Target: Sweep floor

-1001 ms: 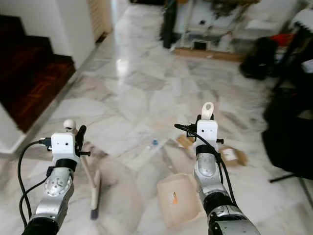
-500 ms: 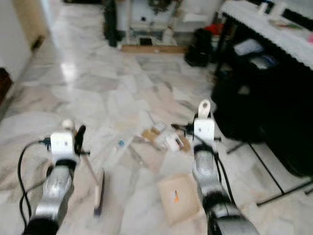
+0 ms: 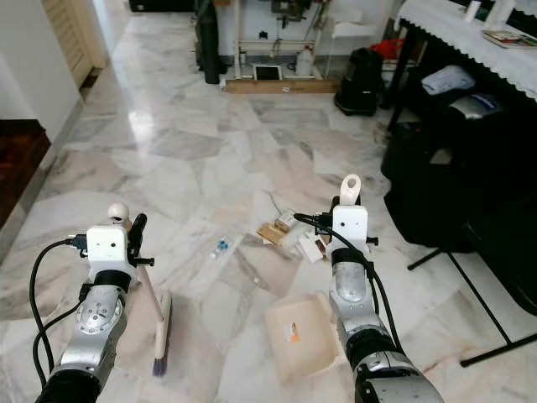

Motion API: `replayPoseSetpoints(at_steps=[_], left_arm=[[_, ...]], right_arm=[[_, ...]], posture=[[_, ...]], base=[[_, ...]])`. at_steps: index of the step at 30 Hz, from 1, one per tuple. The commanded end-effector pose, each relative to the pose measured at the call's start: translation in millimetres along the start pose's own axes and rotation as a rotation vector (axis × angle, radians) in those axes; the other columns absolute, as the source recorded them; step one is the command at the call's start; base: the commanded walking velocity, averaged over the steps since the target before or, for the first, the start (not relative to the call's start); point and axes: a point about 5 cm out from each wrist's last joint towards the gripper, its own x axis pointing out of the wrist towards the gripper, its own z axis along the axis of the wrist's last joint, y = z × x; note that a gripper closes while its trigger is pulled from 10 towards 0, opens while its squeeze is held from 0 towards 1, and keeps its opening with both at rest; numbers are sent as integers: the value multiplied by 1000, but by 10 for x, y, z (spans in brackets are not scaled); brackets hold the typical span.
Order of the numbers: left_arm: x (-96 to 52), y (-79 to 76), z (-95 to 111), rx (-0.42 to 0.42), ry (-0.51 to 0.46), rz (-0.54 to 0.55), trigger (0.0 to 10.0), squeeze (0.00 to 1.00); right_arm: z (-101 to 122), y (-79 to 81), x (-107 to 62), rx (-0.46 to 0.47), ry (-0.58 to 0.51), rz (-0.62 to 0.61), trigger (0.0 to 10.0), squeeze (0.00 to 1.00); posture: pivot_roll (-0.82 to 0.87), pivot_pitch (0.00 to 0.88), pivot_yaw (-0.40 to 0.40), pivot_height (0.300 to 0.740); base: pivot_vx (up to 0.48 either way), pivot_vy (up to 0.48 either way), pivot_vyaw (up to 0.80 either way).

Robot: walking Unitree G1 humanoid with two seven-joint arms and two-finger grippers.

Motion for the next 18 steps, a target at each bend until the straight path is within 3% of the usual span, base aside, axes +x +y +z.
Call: replayPoseSetpoints(at_steps=[1, 18], left_arm=[[26, -12, 64, -11, -35, -3, 10000, 0], [24, -15, 59, -11, -30, 1, 10000, 0]], right_arm=[[111, -20, 66, -1, -52, -3, 10000, 0], [112, -6, 61, 1, -55, 9, 10000, 0]], posture=[[106, 0, -36, 740], [107, 0, -39, 740]], base=[[0, 0, 0], [29, 0, 0]])
